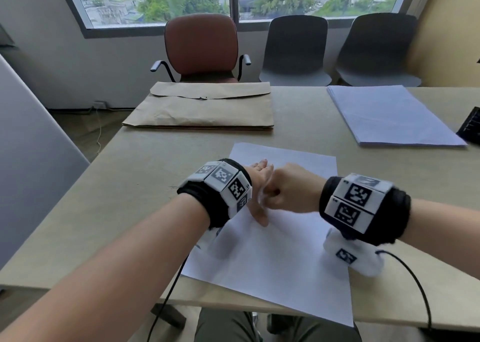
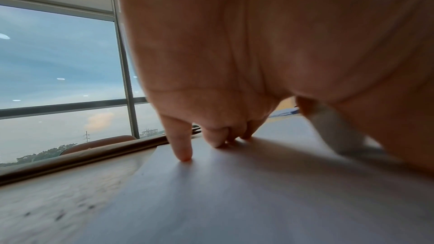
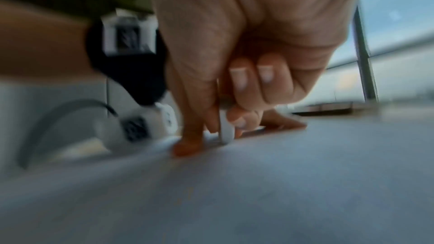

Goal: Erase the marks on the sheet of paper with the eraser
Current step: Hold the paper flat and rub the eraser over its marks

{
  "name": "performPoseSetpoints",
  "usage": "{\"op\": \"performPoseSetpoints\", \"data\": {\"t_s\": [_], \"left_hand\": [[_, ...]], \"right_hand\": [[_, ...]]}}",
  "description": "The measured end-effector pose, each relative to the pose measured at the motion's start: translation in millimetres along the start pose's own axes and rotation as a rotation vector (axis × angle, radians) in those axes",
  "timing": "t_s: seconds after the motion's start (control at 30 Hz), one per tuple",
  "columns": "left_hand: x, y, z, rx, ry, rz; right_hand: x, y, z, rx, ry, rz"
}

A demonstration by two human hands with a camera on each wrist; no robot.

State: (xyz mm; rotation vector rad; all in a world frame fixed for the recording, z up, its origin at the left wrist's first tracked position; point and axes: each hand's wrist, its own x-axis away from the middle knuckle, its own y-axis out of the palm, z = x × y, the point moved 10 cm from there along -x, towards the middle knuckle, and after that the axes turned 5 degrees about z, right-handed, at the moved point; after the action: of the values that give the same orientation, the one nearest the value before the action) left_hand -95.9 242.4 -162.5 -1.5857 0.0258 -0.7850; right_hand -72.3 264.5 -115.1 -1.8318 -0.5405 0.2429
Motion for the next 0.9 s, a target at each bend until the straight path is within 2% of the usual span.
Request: {"op": "performPoseSetpoints", "data": {"t_s": [0.07,0.2,0.27,0.33,0.4,0.53,0.6,0.67,0.73,0.9], "left_hand": [[1.0,-0.2,-2.0,0.012,-0.015,0.003],[4.3,-2.3,-1.1,0.017,-0.019,0.022],[4.9,-2.3,-0.6,0.002,-0.021,0.021],[5.9,-0.9,-0.8,-0.001,-0.028,0.008],[7.5,-1.1,-1.0,-0.004,-0.030,0.000],[11.1,-2.5,-0.3,-0.001,-0.027,-0.003],[10.7,-2.9,0.3,-0.011,-0.025,-0.004],[9.9,-1.5,-0.2,-0.009,-0.027,-0.017],[9.3,-0.9,-1.5,-0.008,-0.032,-0.029],[9.7,-1.8,-1.3,-0.004,-0.029,-0.011]], "right_hand": [[0.9,-1.7,4.9,0.020,-0.001,-0.017],[-16.0,-25.8,33.5,0.061,0.103,0.143],[-9.0,-17.7,19.5,0.097,0.039,0.110],[5.0,-0.9,4.5,0.107,-0.036,0.002],[8.1,-1.2,6.2,0.138,-0.039,-0.038],[-11.1,-30.1,33.2,0.169,0.059,0.088],[-3.2,-22.8,21.7,0.192,-0.017,0.068],[13.2,-4.5,2.5,0.185,-0.137,-0.020],[19.1,-0.2,-2.1,0.181,-0.182,-0.063],[-9.3,-25.1,21.4,0.238,-0.044,0.044]]}}
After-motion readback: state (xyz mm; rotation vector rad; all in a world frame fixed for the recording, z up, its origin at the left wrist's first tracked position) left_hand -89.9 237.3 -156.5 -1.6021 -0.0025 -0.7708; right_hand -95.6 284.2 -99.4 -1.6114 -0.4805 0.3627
